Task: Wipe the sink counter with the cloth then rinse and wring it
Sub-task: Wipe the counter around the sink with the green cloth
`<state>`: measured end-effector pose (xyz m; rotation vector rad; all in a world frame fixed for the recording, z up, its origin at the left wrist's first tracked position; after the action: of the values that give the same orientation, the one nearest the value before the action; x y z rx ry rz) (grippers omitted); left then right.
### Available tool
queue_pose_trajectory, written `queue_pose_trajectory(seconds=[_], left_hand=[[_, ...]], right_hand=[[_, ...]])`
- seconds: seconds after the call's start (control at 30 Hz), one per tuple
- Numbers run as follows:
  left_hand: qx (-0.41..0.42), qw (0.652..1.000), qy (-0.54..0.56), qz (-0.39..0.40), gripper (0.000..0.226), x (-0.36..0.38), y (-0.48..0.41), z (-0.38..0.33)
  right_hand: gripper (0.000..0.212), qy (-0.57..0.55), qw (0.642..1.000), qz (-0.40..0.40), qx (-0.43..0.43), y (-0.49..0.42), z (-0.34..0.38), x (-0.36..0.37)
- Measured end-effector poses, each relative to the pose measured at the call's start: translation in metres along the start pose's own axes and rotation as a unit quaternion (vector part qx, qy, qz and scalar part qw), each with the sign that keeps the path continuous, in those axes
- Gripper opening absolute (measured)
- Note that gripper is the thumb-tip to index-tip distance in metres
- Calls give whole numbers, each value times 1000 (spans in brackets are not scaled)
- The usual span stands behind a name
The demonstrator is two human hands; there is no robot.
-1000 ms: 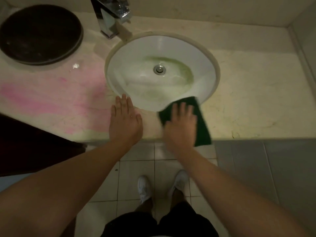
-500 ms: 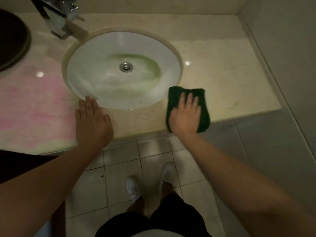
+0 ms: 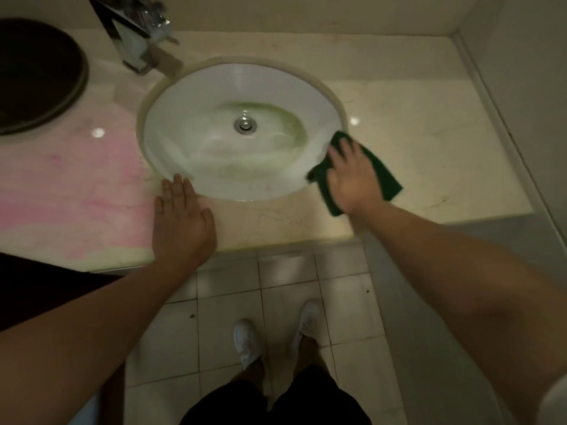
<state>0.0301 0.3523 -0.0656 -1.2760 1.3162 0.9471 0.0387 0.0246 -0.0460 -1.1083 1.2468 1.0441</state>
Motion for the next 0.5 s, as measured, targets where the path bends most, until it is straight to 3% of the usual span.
queue_pose_trajectory(seconds=[0.1, 0.2, 0.4, 0.5], left_hand=[[-1, 1000, 9, 0, 66, 0, 1, 0], [-9, 1000, 17, 1, 64, 0, 2, 0], [-21, 999, 31, 20, 68, -3, 3, 1], [-41, 992, 112, 30, 67, -12, 1, 2]], right_hand=[[62, 1, 993, -12, 117, -18, -41, 4], [63, -10, 986, -6, 166, -14, -31, 5], [65, -17, 988, -16, 151, 70, 92, -5], [68, -57, 993, 21, 98, 91, 170, -3]])
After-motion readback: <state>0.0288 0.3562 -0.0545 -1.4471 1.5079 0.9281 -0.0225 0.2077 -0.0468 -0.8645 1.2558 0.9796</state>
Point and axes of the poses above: each hand's wrist, its own y-axis away from the middle knuckle, its own x-axis out of the palm, z = x × y, the point moved 1 cm from there along -y, towards the middle knuckle, and after that the axes turned 10 degrees about -z, right-handed, at the moved point
